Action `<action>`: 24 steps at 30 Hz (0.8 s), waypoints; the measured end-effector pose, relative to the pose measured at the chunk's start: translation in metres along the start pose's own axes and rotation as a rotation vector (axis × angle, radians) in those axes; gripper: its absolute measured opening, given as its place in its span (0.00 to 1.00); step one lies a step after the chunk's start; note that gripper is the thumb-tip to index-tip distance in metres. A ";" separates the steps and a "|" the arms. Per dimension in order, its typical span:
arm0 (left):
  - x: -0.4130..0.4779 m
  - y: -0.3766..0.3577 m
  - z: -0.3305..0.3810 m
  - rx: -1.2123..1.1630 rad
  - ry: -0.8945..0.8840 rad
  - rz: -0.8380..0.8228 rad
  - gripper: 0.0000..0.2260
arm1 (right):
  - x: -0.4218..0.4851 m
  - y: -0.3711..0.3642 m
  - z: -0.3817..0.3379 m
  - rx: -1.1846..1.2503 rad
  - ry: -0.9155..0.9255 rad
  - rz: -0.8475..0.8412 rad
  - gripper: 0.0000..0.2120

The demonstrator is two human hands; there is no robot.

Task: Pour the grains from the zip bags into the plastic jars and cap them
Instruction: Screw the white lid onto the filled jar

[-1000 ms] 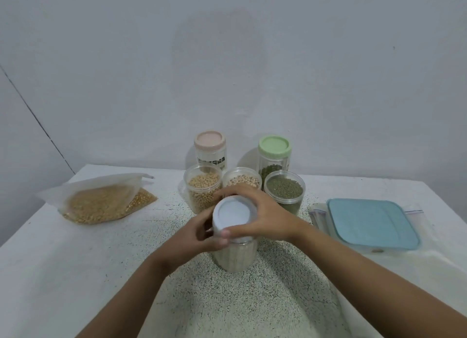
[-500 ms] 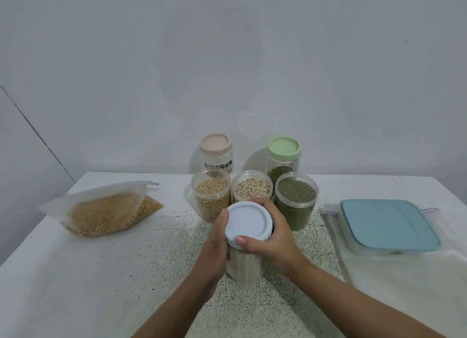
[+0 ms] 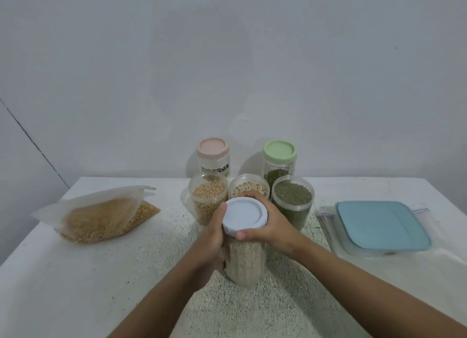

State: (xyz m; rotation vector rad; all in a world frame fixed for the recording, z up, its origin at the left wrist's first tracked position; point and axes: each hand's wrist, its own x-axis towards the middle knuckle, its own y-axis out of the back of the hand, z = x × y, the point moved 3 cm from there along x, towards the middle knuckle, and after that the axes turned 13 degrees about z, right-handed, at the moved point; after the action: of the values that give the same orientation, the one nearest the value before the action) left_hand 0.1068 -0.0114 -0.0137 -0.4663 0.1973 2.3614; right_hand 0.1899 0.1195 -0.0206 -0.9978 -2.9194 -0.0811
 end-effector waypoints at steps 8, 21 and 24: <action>0.007 0.005 0.076 0.055 -0.052 -0.144 0.27 | 0.020 0.010 -0.074 0.023 0.125 0.043 0.35; 0.080 0.001 0.213 0.325 -0.536 -0.161 0.19 | 0.108 0.031 -0.158 -0.208 0.474 0.299 0.35; 0.108 -0.002 0.224 0.444 -0.688 -0.078 0.19 | 0.138 0.041 -0.147 -0.276 0.471 0.303 0.37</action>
State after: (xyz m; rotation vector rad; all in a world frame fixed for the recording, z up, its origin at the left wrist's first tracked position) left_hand -0.0269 0.1176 0.1516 0.5351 0.3537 2.1710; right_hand 0.1112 0.2258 0.1364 -1.2443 -2.3460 -0.6246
